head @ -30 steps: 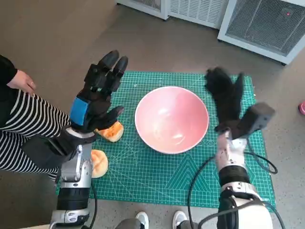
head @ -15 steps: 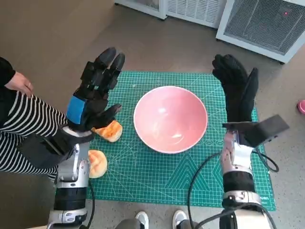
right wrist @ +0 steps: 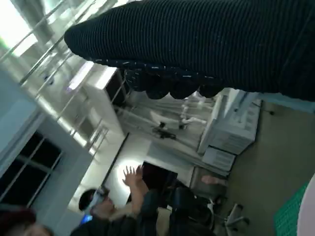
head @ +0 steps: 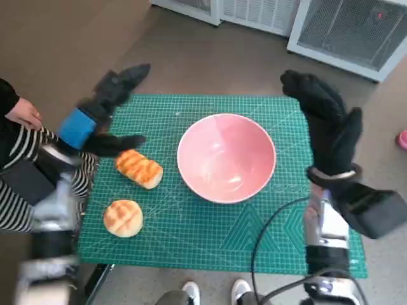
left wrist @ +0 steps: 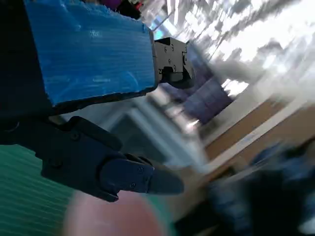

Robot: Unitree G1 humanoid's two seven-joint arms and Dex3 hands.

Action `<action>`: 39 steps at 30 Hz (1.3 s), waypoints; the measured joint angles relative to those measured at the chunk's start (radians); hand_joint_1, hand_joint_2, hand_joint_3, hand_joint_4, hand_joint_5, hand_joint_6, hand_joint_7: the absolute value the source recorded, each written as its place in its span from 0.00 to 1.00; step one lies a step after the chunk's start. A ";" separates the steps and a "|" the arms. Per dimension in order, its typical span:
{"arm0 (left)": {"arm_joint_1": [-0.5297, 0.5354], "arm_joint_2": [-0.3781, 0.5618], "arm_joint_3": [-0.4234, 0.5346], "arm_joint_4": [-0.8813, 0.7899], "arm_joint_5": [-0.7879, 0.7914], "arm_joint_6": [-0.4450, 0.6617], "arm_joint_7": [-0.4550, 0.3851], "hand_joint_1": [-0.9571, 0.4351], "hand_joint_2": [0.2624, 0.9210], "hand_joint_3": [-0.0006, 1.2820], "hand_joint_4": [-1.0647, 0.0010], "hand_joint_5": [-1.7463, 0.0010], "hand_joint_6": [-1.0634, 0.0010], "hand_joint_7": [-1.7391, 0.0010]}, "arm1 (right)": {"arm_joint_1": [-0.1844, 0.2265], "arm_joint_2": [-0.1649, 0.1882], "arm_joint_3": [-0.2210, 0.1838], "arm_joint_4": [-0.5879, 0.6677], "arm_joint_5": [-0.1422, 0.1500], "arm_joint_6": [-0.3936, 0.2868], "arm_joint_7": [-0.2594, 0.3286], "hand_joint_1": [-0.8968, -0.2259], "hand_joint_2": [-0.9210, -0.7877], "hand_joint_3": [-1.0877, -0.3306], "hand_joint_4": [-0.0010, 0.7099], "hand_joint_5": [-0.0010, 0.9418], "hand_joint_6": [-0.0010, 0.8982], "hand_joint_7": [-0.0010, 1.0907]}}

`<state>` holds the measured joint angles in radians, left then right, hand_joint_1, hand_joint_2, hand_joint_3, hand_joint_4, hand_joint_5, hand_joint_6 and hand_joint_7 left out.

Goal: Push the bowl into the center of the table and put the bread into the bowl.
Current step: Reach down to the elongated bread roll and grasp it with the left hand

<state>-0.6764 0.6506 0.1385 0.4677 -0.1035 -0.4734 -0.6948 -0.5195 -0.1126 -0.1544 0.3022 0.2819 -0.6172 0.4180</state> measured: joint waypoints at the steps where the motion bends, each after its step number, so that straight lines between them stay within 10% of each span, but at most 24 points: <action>1: -0.019 0.025 -0.006 0.012 0.005 0.001 -0.023 0.41 0.79 0.03 0.78 0.99 0.81 0.79 | 0.009 -0.002 0.000 -0.010 0.000 0.007 0.000 0.37 0.00 0.48 0.19 0.02 0.11 0.37; 15: -0.118 0.148 -0.164 0.111 0.198 0.050 -0.136 0.64 0.71 0.00 0.82 1.00 0.69 0.95 | 0.052 0.003 0.011 -0.087 -0.010 0.078 -0.044 0.36 0.00 0.48 0.22 0.02 0.11 0.39; 39: -0.210 0.058 -0.391 0.430 0.469 -0.042 -0.014 0.70 0.71 0.00 0.84 1.00 0.67 0.99 | 0.072 0.001 0.020 -0.099 -0.009 0.093 -0.050 0.34 0.00 0.48 0.22 0.01 0.10 0.40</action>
<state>-0.8860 0.7088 -0.2528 0.8981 0.3651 -0.5151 -0.7090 -0.4474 -0.1120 -0.1347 0.2030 0.2733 -0.5237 0.3678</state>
